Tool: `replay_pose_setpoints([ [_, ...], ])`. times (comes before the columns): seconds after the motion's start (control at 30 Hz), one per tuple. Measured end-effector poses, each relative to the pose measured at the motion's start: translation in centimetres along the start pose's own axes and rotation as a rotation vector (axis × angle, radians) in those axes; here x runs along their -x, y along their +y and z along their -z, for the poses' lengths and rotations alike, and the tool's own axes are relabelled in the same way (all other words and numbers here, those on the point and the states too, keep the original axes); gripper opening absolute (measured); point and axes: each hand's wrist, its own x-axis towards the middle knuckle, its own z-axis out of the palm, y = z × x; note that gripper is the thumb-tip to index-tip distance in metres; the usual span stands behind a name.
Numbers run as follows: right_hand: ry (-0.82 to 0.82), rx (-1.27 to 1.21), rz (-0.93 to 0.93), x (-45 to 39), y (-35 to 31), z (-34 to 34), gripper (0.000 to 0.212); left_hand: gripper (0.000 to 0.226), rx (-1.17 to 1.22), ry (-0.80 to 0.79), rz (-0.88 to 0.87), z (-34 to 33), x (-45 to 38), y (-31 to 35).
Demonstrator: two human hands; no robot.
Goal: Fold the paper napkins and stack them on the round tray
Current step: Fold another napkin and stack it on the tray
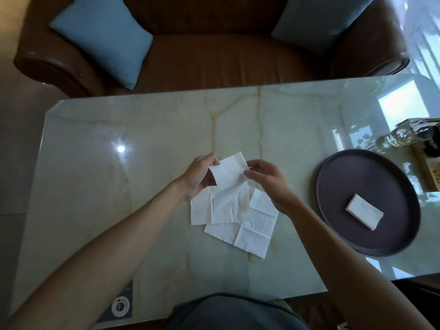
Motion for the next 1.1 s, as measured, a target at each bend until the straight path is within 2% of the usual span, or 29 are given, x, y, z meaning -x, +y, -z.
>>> replay_pose_setpoints([
  [0.17, 0.073, -0.063, 0.035, 1.6, -1.1, 0.5, 0.019, 0.01, 0.081, -0.031, -0.04, -0.2, 0.7, 0.0],
  [0.23, 0.124, -0.075, 0.035, 2.0, -1.3, 0.6, 0.022, 0.025, 0.061, -0.027, -0.035, -0.4, 1.0, -0.8],
  [0.33, 0.179, -0.089, 0.031, 2.5, -1.3, 0.7, 0.025, 0.052, -0.134, -0.018, -0.043, -0.8, 1.8, -1.9],
  [0.5, 0.243, -0.035, 0.03, 3.7, -1.1, 1.1, 0.026, 0.047, -0.21, 0.065, -0.193, -1.7, 2.5, -2.9],
  [0.63, 0.117, -0.024, 0.072, 5.4, -1.4, 1.7, 0.034, 0.027, -0.225, 0.052, -0.255, -2.0, 2.8, -2.6],
  [0.77, 0.028, 0.106, 0.111, 5.8, -1.0, 2.0, 0.034, 0.015, -0.202, 0.091, -0.283, -2.6, 3.3, -2.0],
  [0.93, 0.033, 0.344, 0.178, 5.8, -0.7, 1.7, 0.028, 0.012, -0.215, 0.069, -0.262, -2.8, 4.0, -1.7],
  [1.03, 0.099, 0.386, 0.22, 5.4, -0.4, 1.7, 0.019, 0.027, -0.268, 0.007, -0.278, -2.8, 4.5, -1.8],
  [1.1, 0.115, 0.408, 0.221, 5.2, -0.4, 1.8, 0.015, 0.03, -0.315, 0.023, -0.301, -2.8, 4.6, -1.9],
])
